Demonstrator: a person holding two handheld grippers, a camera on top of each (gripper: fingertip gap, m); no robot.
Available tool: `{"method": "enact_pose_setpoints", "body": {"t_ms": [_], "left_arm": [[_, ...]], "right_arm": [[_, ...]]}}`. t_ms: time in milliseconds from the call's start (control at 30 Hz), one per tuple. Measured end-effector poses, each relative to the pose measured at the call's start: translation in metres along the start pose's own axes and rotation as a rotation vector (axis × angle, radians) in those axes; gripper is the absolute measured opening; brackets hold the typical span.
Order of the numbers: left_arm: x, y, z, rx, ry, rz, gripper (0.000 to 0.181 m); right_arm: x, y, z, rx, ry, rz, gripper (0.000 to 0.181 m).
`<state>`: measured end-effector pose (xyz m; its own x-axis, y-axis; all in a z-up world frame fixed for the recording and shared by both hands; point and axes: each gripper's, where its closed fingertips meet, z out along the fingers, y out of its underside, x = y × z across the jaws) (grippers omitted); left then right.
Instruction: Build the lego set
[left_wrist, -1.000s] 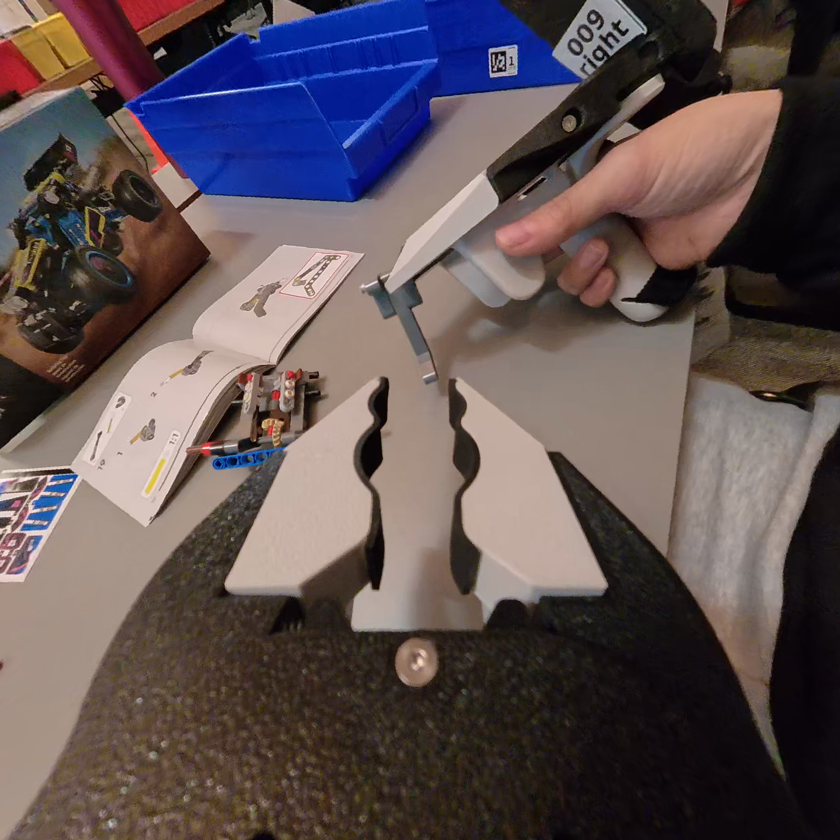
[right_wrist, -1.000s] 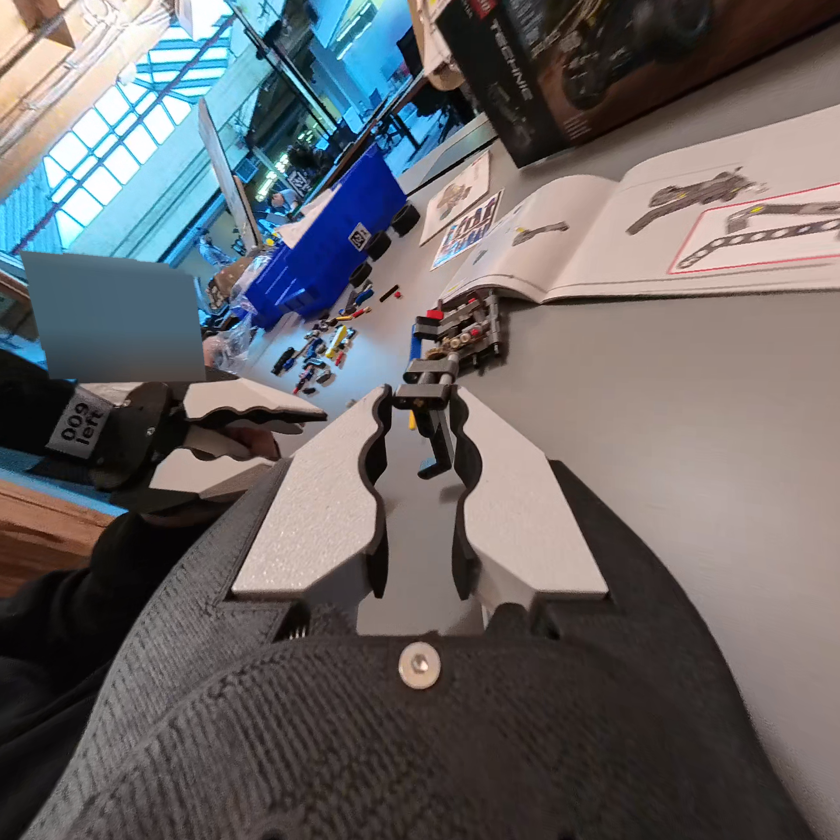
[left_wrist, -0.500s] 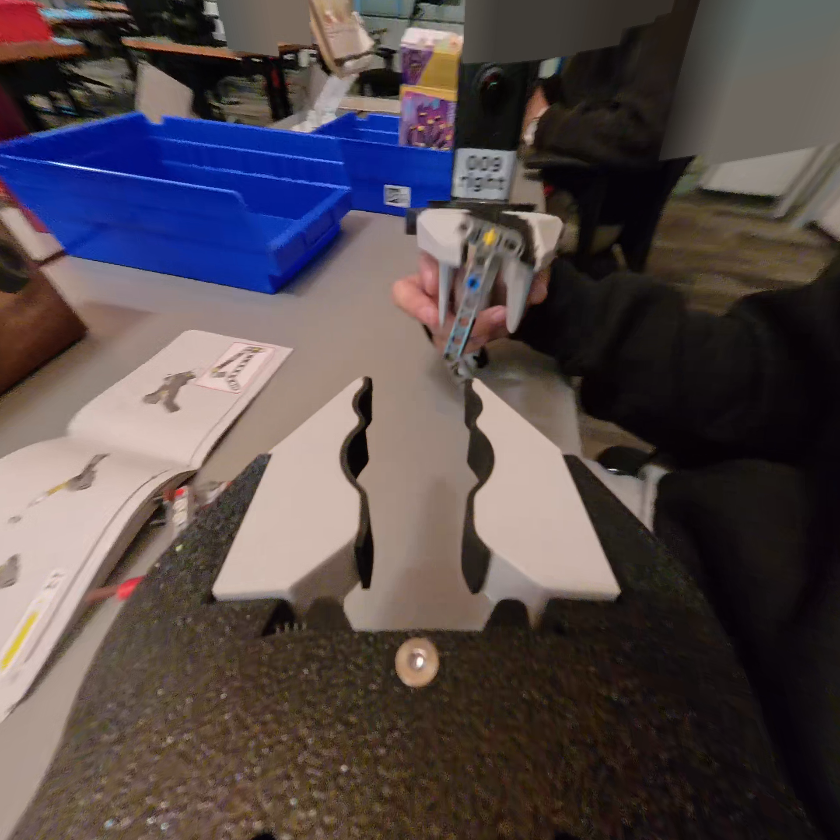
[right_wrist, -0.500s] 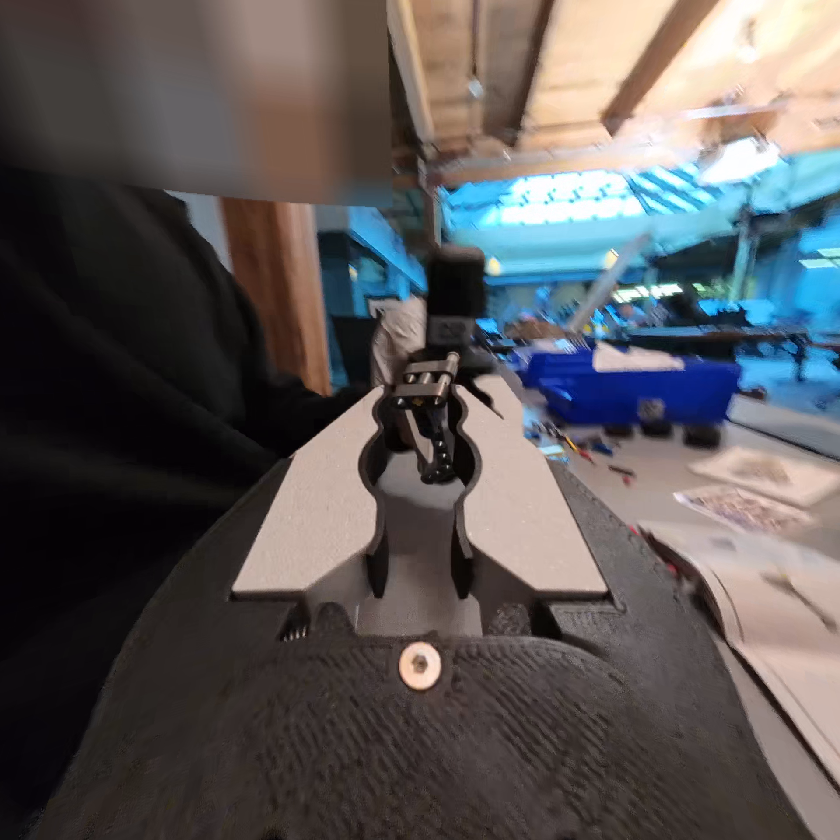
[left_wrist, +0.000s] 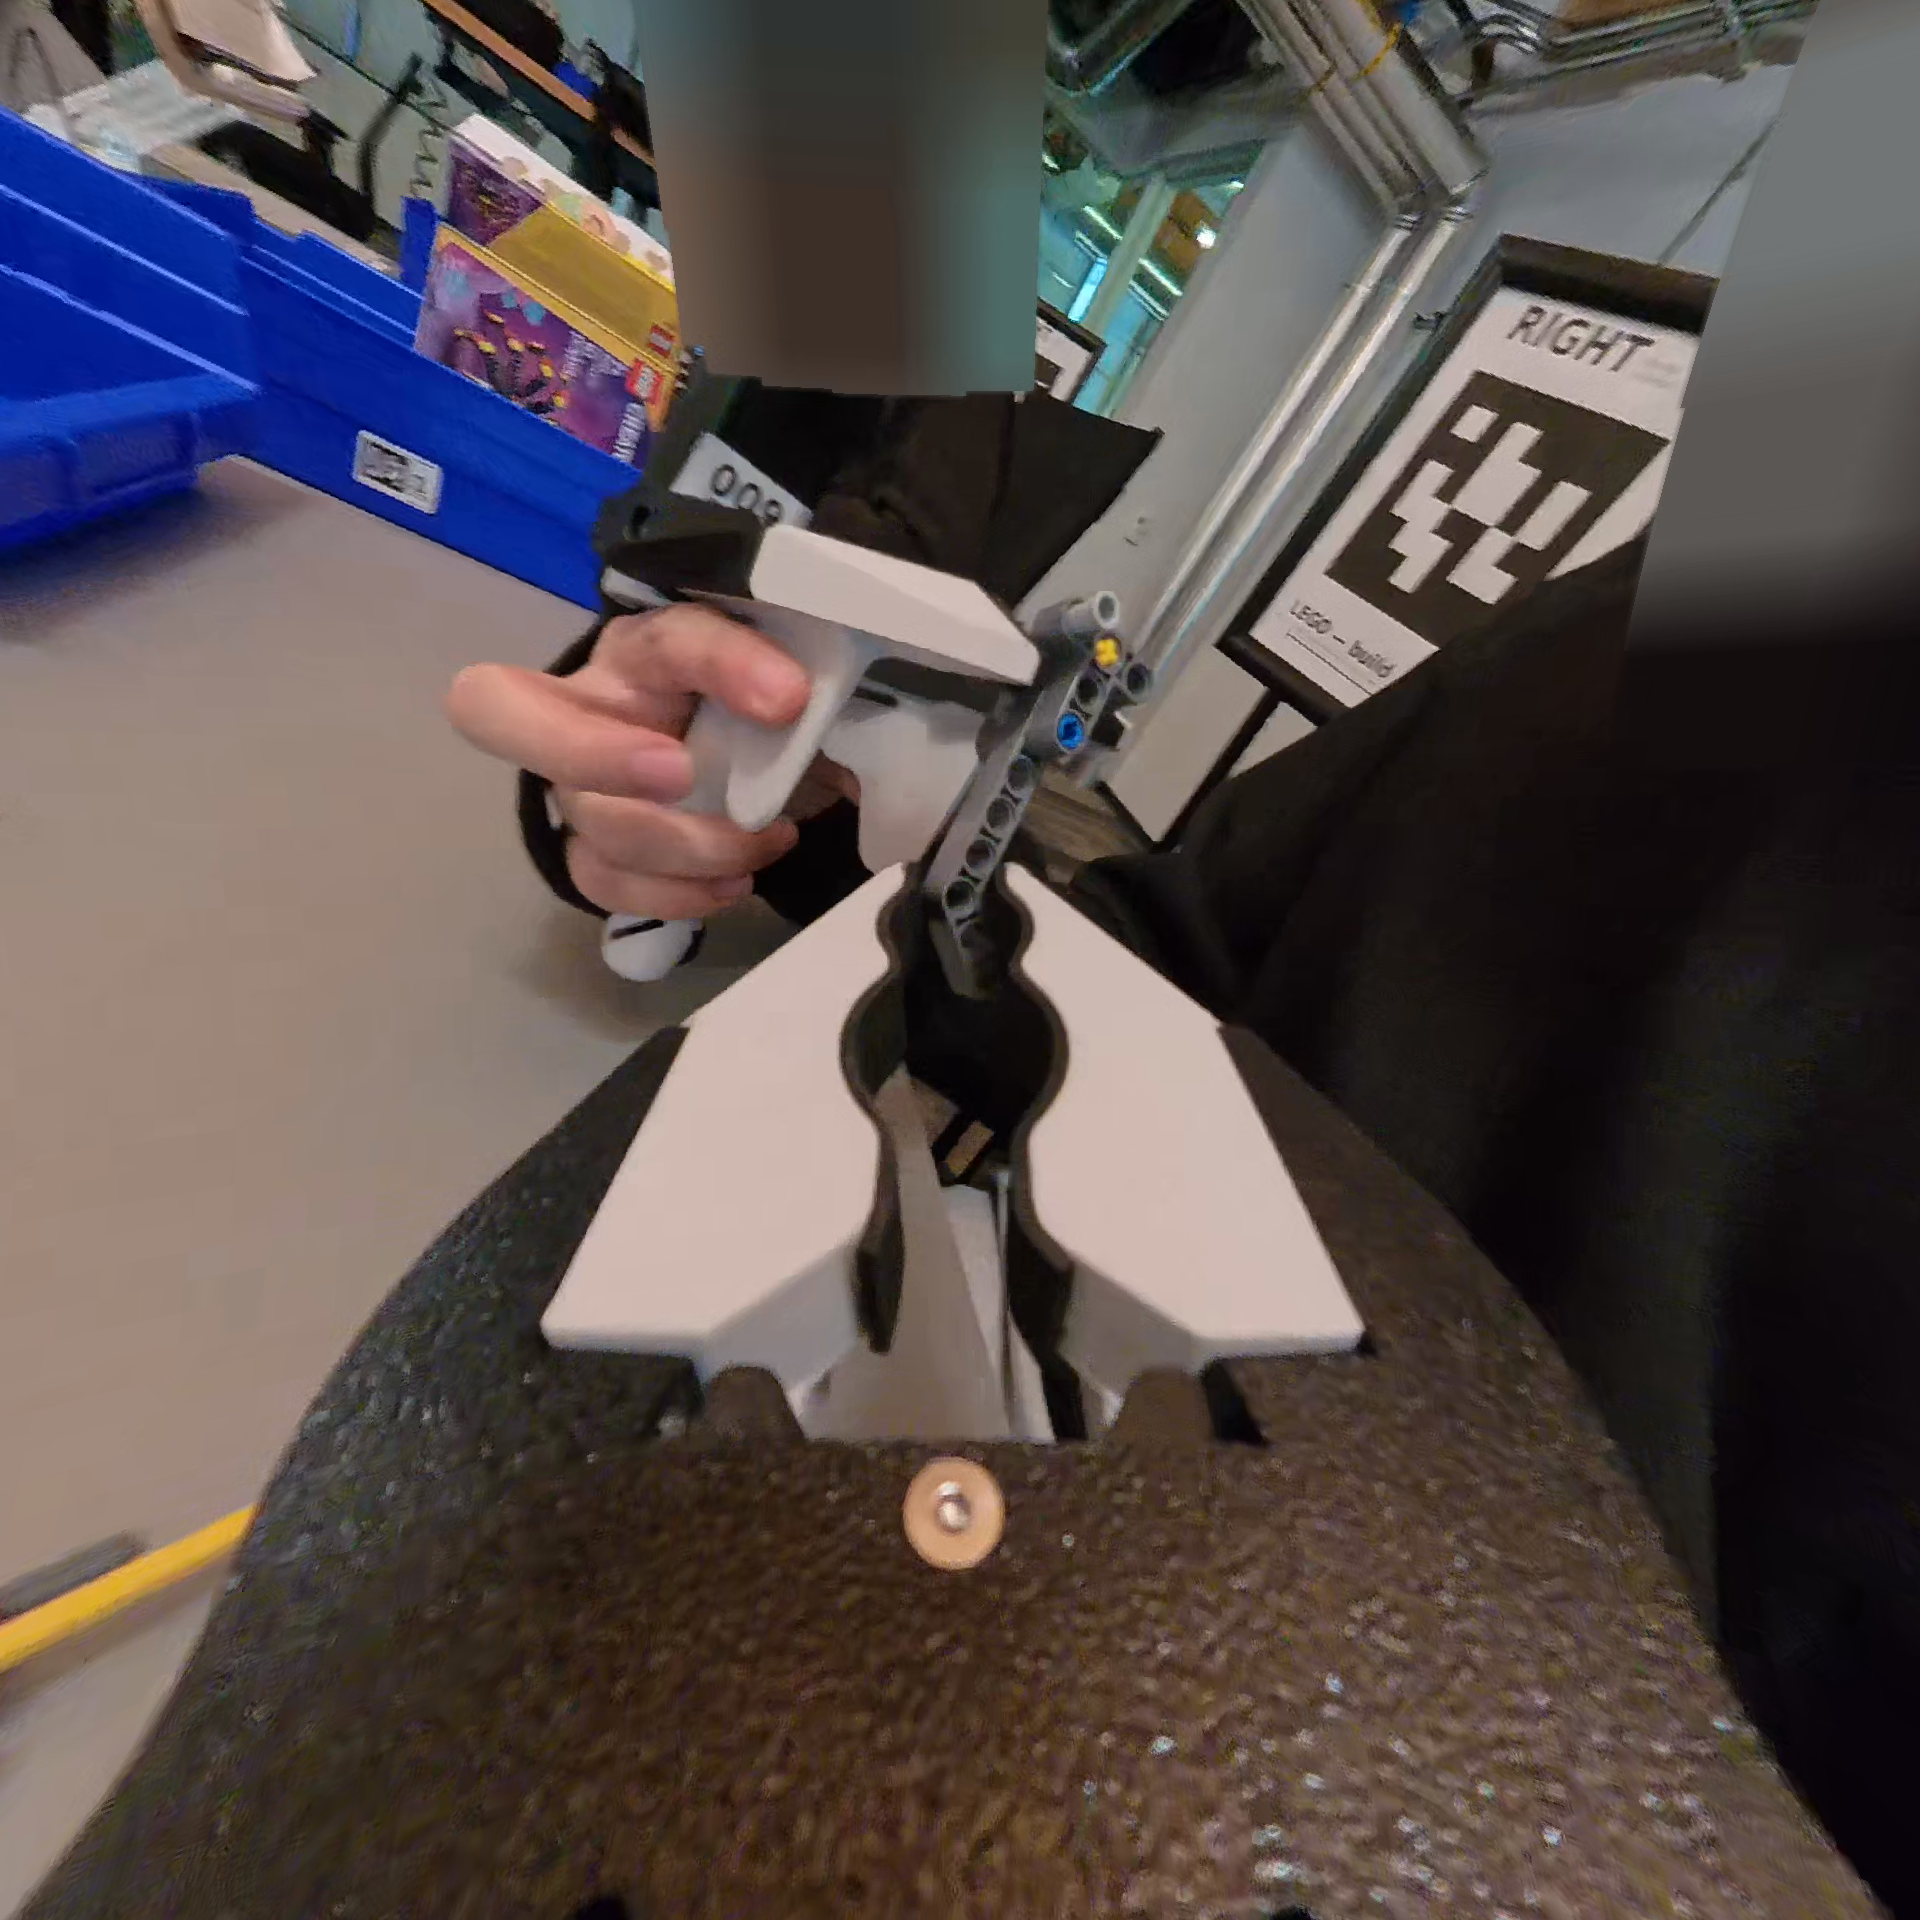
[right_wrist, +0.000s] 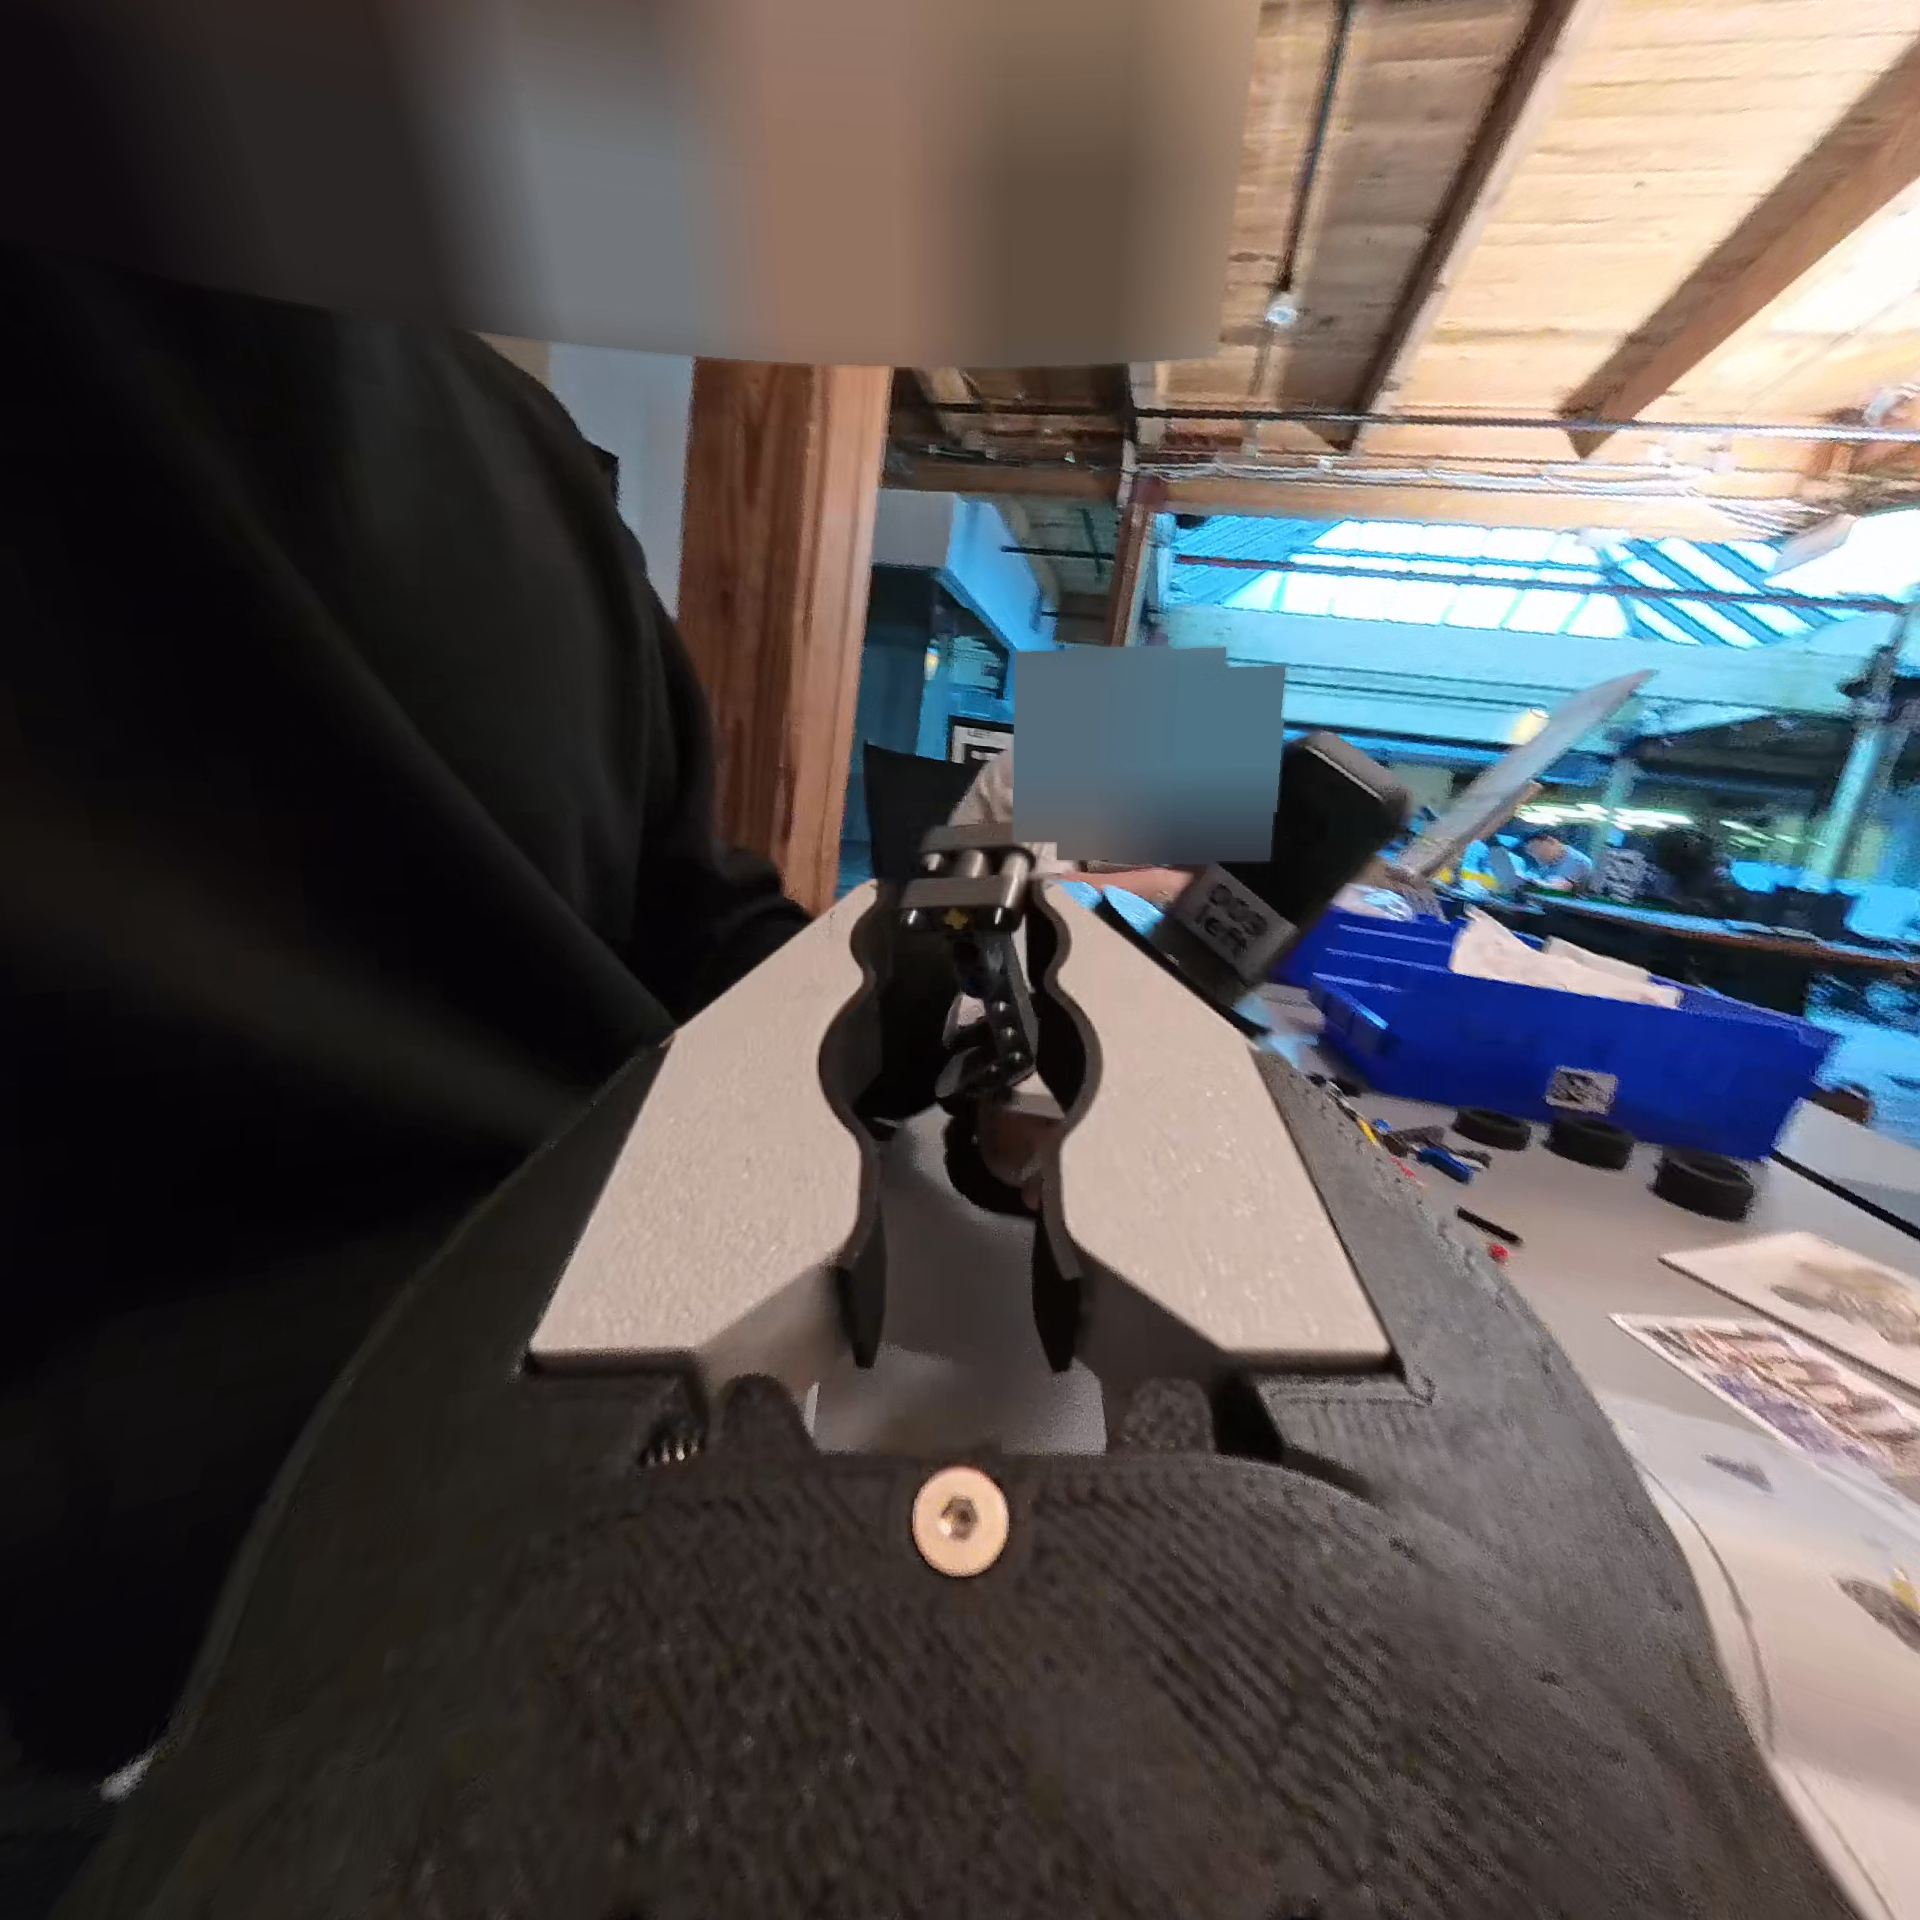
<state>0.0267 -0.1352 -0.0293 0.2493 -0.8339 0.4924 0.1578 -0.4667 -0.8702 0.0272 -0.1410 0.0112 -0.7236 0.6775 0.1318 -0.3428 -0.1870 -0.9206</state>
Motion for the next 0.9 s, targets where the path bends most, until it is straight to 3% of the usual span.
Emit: {"method": "enact_pose_setpoints", "body": {"t_ms": [100, 233, 367, 467, 567, 900], "left_arm": [[-0.023, -0.001, -0.014, 0.016, -0.213, 0.102, 0.010], [-0.056, -0.004, -0.048, -0.012, -0.639, 0.327, 0.010], [-0.068, -0.004, -0.082, -0.147, -1.061, 0.587, 0.009], [-0.069, 0.005, -0.089, -0.267, -1.237, 0.690, 0.009], [-0.072, 0.012, -0.094, -0.365, -1.352, 0.766, 0.009], [-0.070, 0.032, -0.078, -0.515, -1.399, 0.901, 0.010]], "right_arm": [[0.022, 0.008, -0.006, -0.028, 0.157, 0.051, 0.033], [0.058, 0.026, -0.017, -0.107, 0.399, 0.200, 0.057], [0.069, 0.048, -0.019, -0.265, 0.576, 0.210, 0.052], [0.073, 0.064, -0.017, -0.369, 0.712, 0.173, 0.036], [0.068, 0.077, -0.011, -0.410, 0.774, 0.173, 0.020], [0.057, 0.097, -0.031, -0.570, 1.007, 0.194, 0.009]]}}
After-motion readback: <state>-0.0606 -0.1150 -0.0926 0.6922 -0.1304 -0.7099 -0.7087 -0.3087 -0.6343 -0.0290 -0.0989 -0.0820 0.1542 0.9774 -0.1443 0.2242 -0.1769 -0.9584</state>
